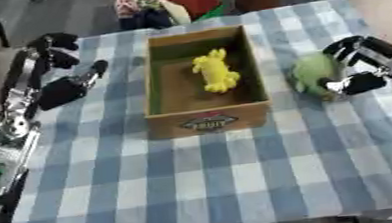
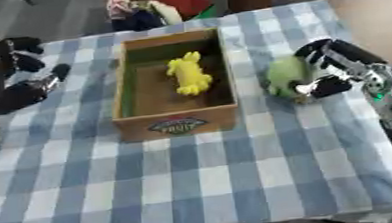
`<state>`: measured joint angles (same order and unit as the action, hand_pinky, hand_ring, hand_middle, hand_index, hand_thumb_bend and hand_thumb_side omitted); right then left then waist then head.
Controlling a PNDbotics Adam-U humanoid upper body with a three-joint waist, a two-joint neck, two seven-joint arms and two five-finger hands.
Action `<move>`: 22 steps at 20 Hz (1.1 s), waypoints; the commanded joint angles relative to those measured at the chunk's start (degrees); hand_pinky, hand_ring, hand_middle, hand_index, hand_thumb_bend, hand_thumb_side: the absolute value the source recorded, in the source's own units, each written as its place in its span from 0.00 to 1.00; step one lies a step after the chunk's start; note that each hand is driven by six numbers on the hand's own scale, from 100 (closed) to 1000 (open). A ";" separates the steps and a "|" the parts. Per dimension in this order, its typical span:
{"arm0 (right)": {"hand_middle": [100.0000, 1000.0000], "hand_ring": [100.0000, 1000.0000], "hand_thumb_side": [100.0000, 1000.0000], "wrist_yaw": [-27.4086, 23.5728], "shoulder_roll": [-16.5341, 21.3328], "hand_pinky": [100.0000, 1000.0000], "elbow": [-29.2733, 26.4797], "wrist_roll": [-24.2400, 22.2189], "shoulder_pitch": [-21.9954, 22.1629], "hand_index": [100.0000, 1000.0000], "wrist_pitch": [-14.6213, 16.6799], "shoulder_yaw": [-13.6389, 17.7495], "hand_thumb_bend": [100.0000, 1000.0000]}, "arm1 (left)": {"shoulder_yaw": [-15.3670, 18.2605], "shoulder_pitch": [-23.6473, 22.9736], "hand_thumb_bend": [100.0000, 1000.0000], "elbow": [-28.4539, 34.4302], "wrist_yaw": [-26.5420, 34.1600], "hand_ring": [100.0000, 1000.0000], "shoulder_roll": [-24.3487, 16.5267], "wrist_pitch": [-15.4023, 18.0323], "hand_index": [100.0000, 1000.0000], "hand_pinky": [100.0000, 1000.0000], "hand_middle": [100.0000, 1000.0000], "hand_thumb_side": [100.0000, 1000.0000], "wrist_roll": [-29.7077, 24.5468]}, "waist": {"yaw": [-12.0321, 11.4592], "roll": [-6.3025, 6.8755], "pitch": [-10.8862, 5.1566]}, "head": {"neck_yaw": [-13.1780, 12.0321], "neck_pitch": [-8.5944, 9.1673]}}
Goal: Pick up objects on the table and place them in the box.
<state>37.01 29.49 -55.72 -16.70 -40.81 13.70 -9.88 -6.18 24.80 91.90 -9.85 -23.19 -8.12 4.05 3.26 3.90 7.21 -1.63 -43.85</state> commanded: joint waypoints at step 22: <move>0.20 0.44 0.00 -2.29 4.83 0.45 -9.92 6.26 -4.52 0.29 -1.14 0.84 0.00 | 0.68 0.64 0.47 1.22 0.33 0.56 -1.02 0.07 0.73 0.65 0.60 0.16 -0.12 | 0.13 -0.62 -0.91 | 0.21 -0.27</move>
<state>35.88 32.03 -63.33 -10.71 -43.85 12.60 -9.23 -6.18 24.77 91.91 -9.85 -23.18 -8.19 3.94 3.43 3.57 7.18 -1.43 -43.85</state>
